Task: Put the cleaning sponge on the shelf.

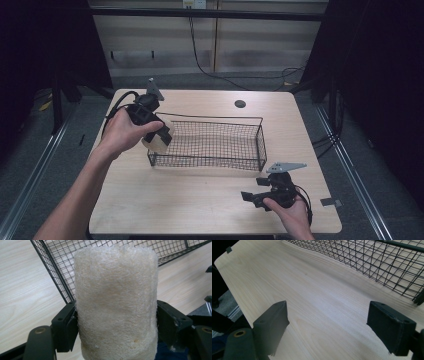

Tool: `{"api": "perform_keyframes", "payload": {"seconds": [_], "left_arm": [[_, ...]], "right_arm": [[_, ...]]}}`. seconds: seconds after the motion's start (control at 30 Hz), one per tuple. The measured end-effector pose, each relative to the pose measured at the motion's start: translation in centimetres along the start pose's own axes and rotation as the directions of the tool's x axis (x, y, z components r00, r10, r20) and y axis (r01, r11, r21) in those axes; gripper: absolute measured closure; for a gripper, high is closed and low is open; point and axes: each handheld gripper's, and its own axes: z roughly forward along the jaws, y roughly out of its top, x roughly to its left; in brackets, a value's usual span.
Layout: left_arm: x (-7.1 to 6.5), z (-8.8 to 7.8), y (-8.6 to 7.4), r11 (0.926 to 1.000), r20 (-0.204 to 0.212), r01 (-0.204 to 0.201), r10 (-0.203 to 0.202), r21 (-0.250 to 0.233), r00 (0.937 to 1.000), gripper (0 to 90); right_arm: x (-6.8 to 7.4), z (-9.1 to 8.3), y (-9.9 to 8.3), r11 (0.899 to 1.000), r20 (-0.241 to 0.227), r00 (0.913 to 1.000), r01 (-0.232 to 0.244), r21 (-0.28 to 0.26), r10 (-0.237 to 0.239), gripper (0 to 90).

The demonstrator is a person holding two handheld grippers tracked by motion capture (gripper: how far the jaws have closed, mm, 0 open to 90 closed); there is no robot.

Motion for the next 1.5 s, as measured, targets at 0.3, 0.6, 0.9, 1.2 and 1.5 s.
{"api": "perform_keyframes", "payload": {"seconds": [0.3, 0.6, 0.9, 1.2, 1.5], "left_arm": [[0.1, 1.6, 1.4, 0.9968, -0.042, 0.080, -0.080, 0.005, 0.9959, 26.3], [1.2, 2.4, 1.8, 0.9855, -0.050, 0.169, -0.169, -0.014, 0.9843, 26.2], [1.6, 4.0, 2.6, 0.9777, -0.080, 0.209, -0.207, 0.019, 0.9751, 26.2], [1.6, 4.9, 3.1, 0.9739, -0.111, 0.225, -0.221, 0.026, 0.9689, 26.3], [1.4, 5.9, 3.8, 0.9718, -0.137, 0.233, -0.227, 0.035, 0.9643, 26.2]], "right_arm": [[0.0, 0.0, 0.0, 1.000, -0.003, 1.0000, 0.003, -0.002, -0.003, 16.5], [0.0, 0.0, 0.0, 1.000, -0.005, 1.0000, 0.001, 0.003, -0.001, 16.5], [0.0, 0.0, 0.0, 1.000, -0.010, 0.9999, -0.003, 0.003, 0.003, 16.5], [0.1, 0.0, 0.0, 1.000, -0.014, 0.9999, 0.001, 0.004, -0.001, 16.5], [0.0, 0.1, 0.0, 1.000, -0.015, 0.9999, -0.008, 0.007, 0.008, 16.5]]}}
